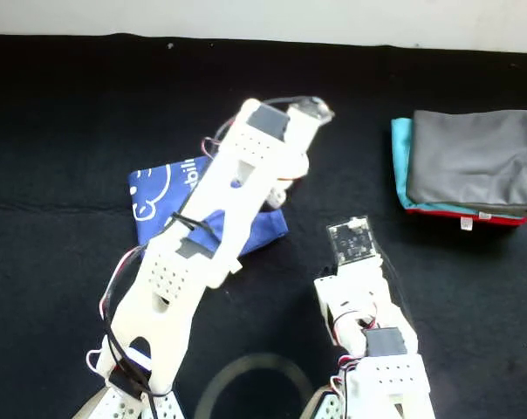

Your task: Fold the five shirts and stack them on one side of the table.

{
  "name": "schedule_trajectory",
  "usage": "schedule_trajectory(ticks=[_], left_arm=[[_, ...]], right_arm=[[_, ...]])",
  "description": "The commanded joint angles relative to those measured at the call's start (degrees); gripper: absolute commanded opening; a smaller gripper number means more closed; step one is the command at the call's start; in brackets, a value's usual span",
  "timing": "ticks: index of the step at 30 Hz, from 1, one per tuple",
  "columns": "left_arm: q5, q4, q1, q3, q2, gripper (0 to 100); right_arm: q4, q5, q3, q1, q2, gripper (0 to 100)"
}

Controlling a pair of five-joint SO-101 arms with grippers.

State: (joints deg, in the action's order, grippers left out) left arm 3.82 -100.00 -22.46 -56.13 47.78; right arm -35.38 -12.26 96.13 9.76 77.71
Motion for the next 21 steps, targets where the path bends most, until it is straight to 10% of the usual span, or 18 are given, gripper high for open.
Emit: schedule_trajectory(ticks=[1, 13, 21], left_arm=[[-0.09, -0.53, 4.09, -4.18, -0.84, 1], [-0.18, -1.05, 16.04, 6.64, -0.84, 1], [-0.18, -0.97, 10.15, 11.3, -0.57, 1]], right_arm=[[0.84, 3.16, 2.42, -5.05, 1.01, 0.7], [1.1, 11.43, 1.27, -10.77, 1.01, 0.7], [1.1, 11.43, 1.36, -10.77, 1.01, 0.7]])
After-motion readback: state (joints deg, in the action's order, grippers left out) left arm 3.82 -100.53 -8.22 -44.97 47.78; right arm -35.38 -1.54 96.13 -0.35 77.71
